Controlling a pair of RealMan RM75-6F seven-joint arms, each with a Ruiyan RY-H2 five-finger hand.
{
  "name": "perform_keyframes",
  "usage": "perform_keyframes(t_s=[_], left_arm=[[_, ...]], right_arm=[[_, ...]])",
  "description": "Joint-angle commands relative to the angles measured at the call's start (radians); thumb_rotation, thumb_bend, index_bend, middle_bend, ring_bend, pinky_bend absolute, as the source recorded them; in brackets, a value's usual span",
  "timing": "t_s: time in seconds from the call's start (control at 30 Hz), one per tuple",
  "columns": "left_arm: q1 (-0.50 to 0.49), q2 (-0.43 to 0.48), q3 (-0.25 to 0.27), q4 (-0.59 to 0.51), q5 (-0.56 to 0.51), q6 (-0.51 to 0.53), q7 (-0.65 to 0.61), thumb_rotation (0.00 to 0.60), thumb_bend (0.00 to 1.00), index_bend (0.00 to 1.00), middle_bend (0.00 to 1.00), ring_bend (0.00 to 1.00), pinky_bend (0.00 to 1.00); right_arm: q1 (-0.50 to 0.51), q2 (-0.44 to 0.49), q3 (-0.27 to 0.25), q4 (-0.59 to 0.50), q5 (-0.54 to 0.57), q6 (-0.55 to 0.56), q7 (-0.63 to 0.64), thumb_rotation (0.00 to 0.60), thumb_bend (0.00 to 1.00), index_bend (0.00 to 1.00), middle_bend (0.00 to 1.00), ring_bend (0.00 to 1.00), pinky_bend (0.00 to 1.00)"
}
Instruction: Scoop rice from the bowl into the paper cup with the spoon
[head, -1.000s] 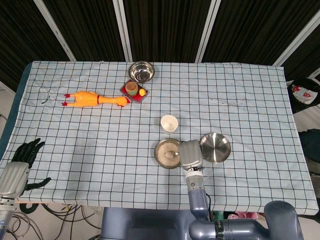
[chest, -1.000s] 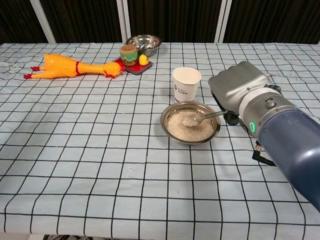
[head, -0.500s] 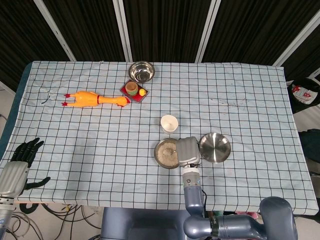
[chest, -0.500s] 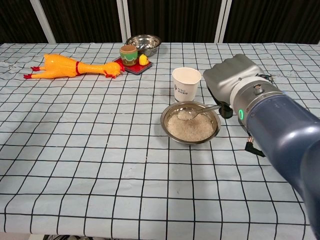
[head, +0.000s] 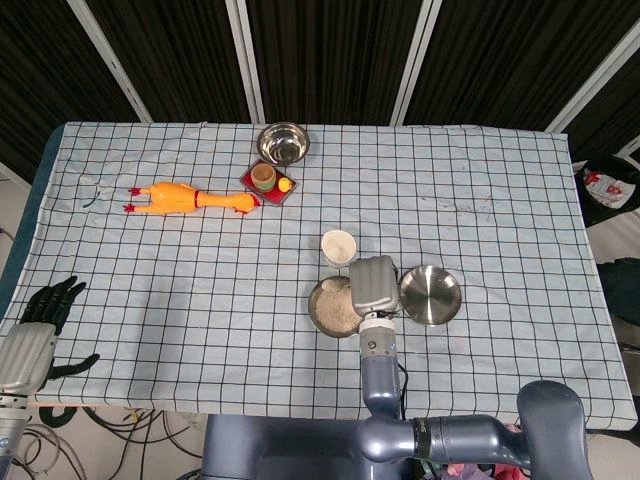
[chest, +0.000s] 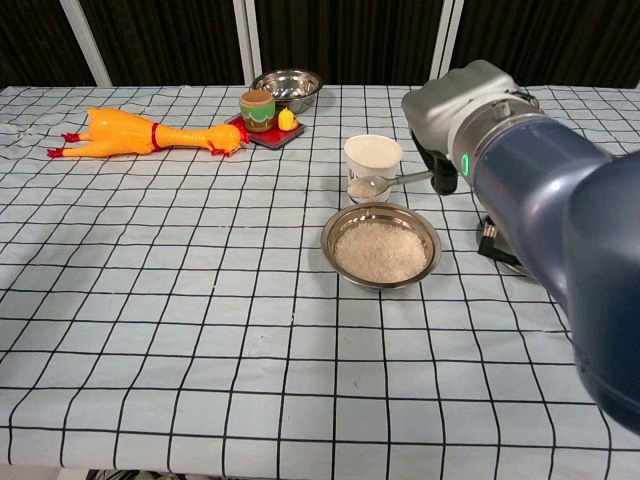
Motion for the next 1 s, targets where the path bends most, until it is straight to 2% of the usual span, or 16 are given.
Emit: perform_keyframes(t_s=[0.03,0.27,0.43,0.73,1.0], left_arm=[[0.0,-0.002,-0.002,0.0,-0.007,-0.003,0.006,0.6,0.0,0.0,0.0,0.0,0.0],[0.0,-0.007,-0.005,-0.004,-0.021,-0.011,0.019,0.6,0.0,0.0,0.0,0.0,0.0],[0.0,-0.007,-0.007,-0.008,-0.029,-0.014,0.025,0.6,0.0,0.0,0.0,0.0,0.0],[-0.001,-0.006,-0.011,-0.016,-0.042,-0.024,0.026,0.6,0.0,0.0,0.0,0.0,0.0],[-0.003,-0.002,-0.01,-0.025,-0.047,-0.033,0.024,0.6,0.0,0.0,0.0,0.0,0.0]], right_arm=[[0.024,0.016,0.027,0.003,0.022,0.0,-0.012,0.6,0.52,0.74,1.0,1.0,1.0],[0.072,0.042,0.09,0.043,0.068,-0.026,-0.015,0.6,0.52,0.74,1.0,1.0,1.0],[0.103,0.061,0.101,0.102,0.107,-0.059,-0.001,0.6,0.52,0.74,1.0,1.0,1.0],[0.132,0.083,0.074,0.22,0.138,-0.134,0.058,0.6,0.52,0.74,1.0,1.0,1.0],[0.144,0.093,0.003,0.312,0.105,-0.185,0.111,0.6,0.53,0.74,1.0,1.0,1.0]])
